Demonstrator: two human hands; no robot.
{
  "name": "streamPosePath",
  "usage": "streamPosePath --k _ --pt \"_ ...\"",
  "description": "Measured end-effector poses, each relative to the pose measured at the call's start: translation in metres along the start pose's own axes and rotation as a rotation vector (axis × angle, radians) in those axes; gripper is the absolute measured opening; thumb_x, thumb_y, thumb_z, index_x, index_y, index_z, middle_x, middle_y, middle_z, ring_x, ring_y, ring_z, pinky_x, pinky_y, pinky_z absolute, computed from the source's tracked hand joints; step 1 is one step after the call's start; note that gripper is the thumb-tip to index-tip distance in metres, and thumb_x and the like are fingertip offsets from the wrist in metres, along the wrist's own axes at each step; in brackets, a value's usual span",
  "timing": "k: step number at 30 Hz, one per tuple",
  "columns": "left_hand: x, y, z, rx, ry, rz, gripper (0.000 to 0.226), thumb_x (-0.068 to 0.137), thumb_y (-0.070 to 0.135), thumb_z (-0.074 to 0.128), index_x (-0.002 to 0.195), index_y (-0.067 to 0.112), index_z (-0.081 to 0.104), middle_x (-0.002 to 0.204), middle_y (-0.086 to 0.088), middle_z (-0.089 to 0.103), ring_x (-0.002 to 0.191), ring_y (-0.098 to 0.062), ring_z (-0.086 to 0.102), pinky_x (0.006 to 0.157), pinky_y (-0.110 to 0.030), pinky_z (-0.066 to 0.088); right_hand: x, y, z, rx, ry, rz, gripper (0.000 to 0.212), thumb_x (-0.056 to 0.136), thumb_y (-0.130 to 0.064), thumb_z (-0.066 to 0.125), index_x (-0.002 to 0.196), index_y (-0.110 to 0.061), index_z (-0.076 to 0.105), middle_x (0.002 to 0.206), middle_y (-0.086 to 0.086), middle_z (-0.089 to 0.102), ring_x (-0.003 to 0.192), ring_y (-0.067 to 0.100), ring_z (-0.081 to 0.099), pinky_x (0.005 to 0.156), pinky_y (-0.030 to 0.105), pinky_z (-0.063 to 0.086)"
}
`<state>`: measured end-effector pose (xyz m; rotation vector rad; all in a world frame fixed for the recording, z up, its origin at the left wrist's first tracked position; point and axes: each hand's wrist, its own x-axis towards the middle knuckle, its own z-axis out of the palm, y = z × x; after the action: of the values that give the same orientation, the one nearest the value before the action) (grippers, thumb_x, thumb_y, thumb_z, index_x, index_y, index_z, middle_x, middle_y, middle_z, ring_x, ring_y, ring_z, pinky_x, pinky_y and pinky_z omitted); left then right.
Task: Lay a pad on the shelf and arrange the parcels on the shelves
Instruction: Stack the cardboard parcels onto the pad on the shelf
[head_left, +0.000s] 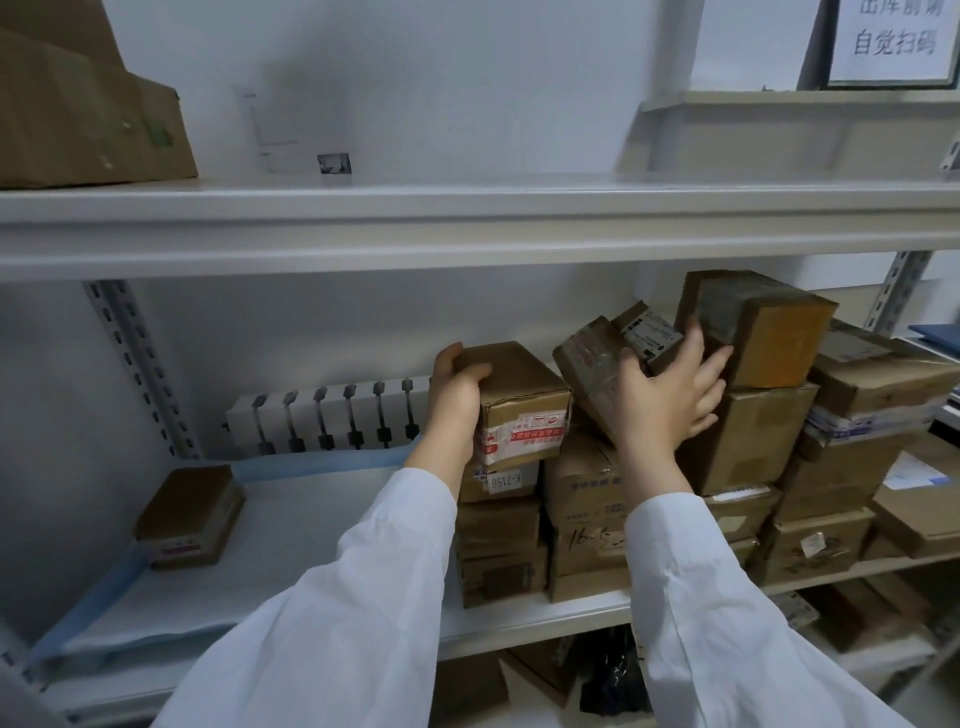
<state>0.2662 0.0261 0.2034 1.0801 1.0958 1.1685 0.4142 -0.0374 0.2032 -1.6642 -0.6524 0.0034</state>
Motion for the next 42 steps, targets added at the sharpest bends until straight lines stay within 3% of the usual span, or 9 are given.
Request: streamPosePath --k 6,9,13,21,26,29,34,38,42 --pt "-0.001 0.000 0.001 -0.109 0.041 -0.006 0.049 0.096 0.016 0.046 0.138 0.036 0.031 0.124 -0.008 0.048 0.092 -0.029 0.061 0.073 -0.036 0.055 -0.011 -0.005 0.000 0.048 0.054 -0.164 0.052 0.085 -0.021 0.056 0.135 -0.022 0.042 0.151 0.007 0.027 0.139 0.029 0.020 0.111 0.043 0.018" --pt "0.000 0.000 0.002 -0.132 0.066 -0.010 0.053 0.095 0.014 0.047 0.139 0.036 0.029 0.133 -0.012 0.046 0.103 -0.034 0.058 0.086 -0.045 0.053 -0.024 -0.010 0.009 0.093 -0.102 -0.340 0.028 0.089 -0.020 0.053 0.116 -0.017 0.059 0.125 0.004 0.051 0.122 0.020 0.042 0.096 0.032 0.038" --pt "-0.001 0.004 0.003 -0.156 0.113 -0.050 0.057 0.092 0.016 0.053 0.141 0.029 0.026 0.123 -0.012 0.049 0.087 -0.028 0.058 0.076 -0.041 0.053 -0.034 -0.014 0.019 -0.003 -0.384 -0.320 0.028 0.091 -0.030 0.050 0.115 -0.019 0.060 0.111 0.001 0.059 0.094 0.010 0.054 0.078 0.027 0.047" --pt "-0.007 0.012 -0.007 -0.137 -0.043 -0.040 0.041 0.084 0.037 0.060 0.122 0.023 0.052 0.114 -0.013 0.065 0.098 -0.036 0.064 0.088 -0.053 0.052 -0.040 -0.027 0.023 0.189 -0.491 -0.176 0.044 0.089 -0.032 0.057 0.131 -0.018 0.050 0.117 0.000 0.060 0.095 0.009 0.057 0.063 0.010 0.041" --pt "-0.008 0.035 -0.027 -0.060 -0.056 -0.028 0.049 0.079 0.030 0.066 0.125 0.029 0.048 0.106 -0.010 0.067 0.088 -0.031 0.067 0.061 -0.037 0.059 -0.048 -0.039 0.027 0.341 -0.536 -0.203 0.035 0.093 -0.032 0.052 0.124 -0.017 0.057 0.101 -0.012 0.058 0.086 -0.006 0.053 0.056 0.001 0.041" --pt "-0.001 0.034 -0.050 -0.104 0.021 0.003 0.057 0.080 0.023 0.066 0.131 0.031 0.041 0.112 -0.013 0.062 0.095 -0.036 0.063 0.083 -0.051 0.054 -0.055 -0.032 0.034 0.332 -0.546 -0.059 0.034 0.096 -0.026 0.042 0.128 -0.018 0.052 0.113 -0.004 0.059 0.092 0.001 0.051 0.070 0.007 0.041" --pt "0.002 0.019 -0.090 -0.218 0.137 -0.098 0.061 0.076 0.032 0.069 0.129 0.019 0.041 0.113 -0.015 0.063 0.098 -0.035 0.063 0.087 -0.051 0.052 -0.073 -0.009 0.053 -0.279 -0.654 -0.079 0.059 0.086 -0.041 0.051 0.137 -0.019 0.035 0.142 0.013 0.036 0.133 0.034 0.029 0.107 0.048 0.032" --pt "0.000 0.006 -0.113 -0.279 0.078 -0.117 0.049 0.079 0.033 0.067 0.123 0.018 0.051 0.104 -0.012 0.068 0.093 -0.032 0.066 0.079 -0.043 0.054 -0.090 -0.001 0.067 -0.590 -0.640 -0.167 0.102 0.069 -0.077 0.050 0.145 -0.019 0.014 0.149 0.017 0.026 0.137 0.038 0.022 0.109 0.047 0.024" --pt "-0.001 -0.008 -0.137 -0.272 0.039 -0.159 0.040 0.079 0.034 0.067 0.115 0.020 0.056 0.098 -0.009 0.069 0.090 -0.030 0.064 0.075 -0.038 0.048 -0.098 0.002 0.077 -0.686 -0.578 -0.173 0.115 0.064 -0.076 0.057 0.146 -0.016 0.003 0.148 0.022 0.023 0.134 0.040 0.026 0.109 0.046 0.023"
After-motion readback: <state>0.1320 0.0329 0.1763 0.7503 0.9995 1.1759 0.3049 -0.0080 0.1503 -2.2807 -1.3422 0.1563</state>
